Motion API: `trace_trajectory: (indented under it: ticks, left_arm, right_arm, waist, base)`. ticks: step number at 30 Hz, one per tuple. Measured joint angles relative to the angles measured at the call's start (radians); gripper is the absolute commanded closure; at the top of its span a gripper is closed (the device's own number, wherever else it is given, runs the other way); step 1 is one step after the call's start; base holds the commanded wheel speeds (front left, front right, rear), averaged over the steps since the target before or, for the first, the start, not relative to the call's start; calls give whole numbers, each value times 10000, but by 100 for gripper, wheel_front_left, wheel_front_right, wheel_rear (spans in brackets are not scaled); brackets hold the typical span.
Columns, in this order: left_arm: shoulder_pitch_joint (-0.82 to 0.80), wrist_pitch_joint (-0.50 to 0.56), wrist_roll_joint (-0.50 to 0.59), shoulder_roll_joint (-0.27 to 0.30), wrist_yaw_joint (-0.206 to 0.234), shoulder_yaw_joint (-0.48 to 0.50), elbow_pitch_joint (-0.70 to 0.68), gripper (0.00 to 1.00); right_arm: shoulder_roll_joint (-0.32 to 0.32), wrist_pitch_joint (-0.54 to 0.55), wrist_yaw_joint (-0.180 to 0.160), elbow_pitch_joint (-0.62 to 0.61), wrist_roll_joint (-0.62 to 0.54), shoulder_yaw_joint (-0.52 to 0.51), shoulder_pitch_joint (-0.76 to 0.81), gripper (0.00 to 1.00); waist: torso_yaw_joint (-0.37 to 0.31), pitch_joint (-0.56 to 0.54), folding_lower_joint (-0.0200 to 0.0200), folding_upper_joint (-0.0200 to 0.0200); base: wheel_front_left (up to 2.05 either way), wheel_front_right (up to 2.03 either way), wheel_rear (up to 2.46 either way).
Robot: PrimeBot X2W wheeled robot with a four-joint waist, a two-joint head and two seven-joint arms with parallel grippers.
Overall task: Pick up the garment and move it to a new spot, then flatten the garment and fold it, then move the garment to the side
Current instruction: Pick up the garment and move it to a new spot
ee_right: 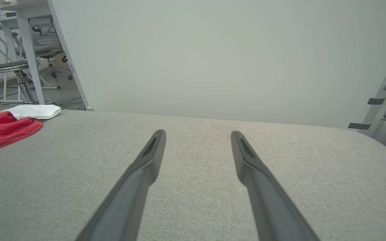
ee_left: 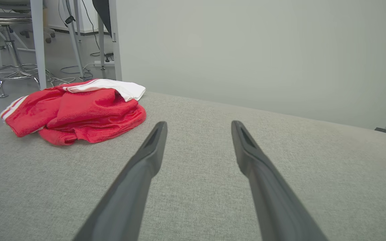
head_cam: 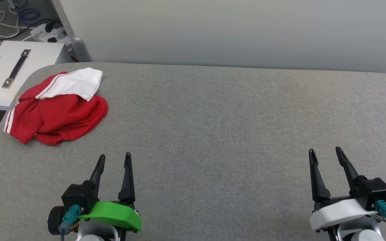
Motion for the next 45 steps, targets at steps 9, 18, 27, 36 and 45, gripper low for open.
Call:
trace_trajectory:
  ticks: [9,18,27,36,45]
  left_arm:
    - [-14,-111,-29,-8,-2,23,157,0]
    - [-19,-111,-29,-6,-17,27,142,0]
    - [-14,-109,33,-6,-98,-121,134,0]
    - [6,-109,36,-6,-98,-171,6,0]
    - [52,-111,73,-6,-94,46,-98,0]
  right_arm:
    - [15,-107,0,130,67,487,-2,0]
    - [27,-109,0,128,79,805,-12,0]
    - [33,-119,0,146,94,1041,-96,0]
    - [35,-119,0,211,165,1214,-106,0]
    - [36,-119,0,249,236,1277,-111,0]
  waist:
    - [1129,32,0,0]
    - [2378,46,0,0]
    - [3465,55,0,0]
    - [4067,69,0,0]
    - [3919,110,0,0]
  base:
    - [0,0,0]
    - [0,0,0]
    - [0,0,0]
    - [0,0,0]
    - [0,0,0]
